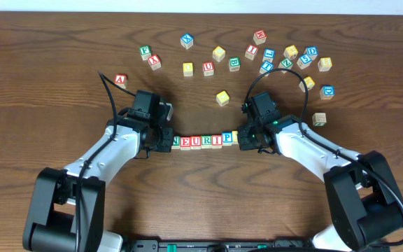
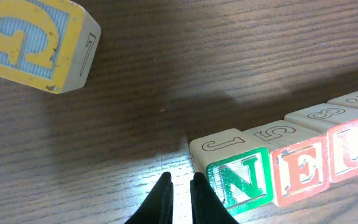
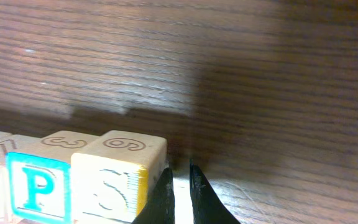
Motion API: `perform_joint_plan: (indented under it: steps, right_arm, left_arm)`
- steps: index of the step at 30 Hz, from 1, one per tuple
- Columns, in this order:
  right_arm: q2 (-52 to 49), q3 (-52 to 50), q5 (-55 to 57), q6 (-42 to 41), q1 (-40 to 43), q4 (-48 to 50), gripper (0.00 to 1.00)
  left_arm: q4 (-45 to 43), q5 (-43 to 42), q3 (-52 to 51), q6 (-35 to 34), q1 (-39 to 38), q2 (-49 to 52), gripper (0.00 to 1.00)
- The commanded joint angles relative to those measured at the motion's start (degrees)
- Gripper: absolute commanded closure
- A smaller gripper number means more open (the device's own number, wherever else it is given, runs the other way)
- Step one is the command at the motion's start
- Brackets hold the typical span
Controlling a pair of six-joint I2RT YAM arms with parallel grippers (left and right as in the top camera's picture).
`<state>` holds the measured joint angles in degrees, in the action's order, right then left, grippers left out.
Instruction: Spell out NEURIPS
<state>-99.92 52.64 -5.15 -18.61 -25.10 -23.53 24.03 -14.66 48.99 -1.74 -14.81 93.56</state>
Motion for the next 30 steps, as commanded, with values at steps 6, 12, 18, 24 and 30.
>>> perform_joint_plan:
  steps: [6,12,18,24,30]
  right_arm:
    - [-0.5,0.6,4.3,-2.2,-0.5,-0.5,0.96]
    - [-0.5,0.6,7.2,-3.9,-0.4,-1.4,0.96]
    - [-0.5,0.6,10.2,-6.2,-0.4,-2.4,0.96]
    - [-0.5,0.6,10.2,-6.2,-0.3,-2.6,0.96]
    - [-0.5,0.6,10.1,-6.2,-0.3,-2.6,0.96]
  left_arm:
    - [0.1,0.8,1.3,-0.5,-0.2,0.8,0.89]
    - [0.1,0.8,1.3,-0.5,-0.2,0.8,0.89]
    - [0.4,2.5,1.3,-0.5,-0.2,0.8,0.89]
    - [0.5,8.3,1.3,-0.5,-0.1,0.8,0.89]
    - [0.4,10.3,1.3,-0.6,0.0,0.8,0.87]
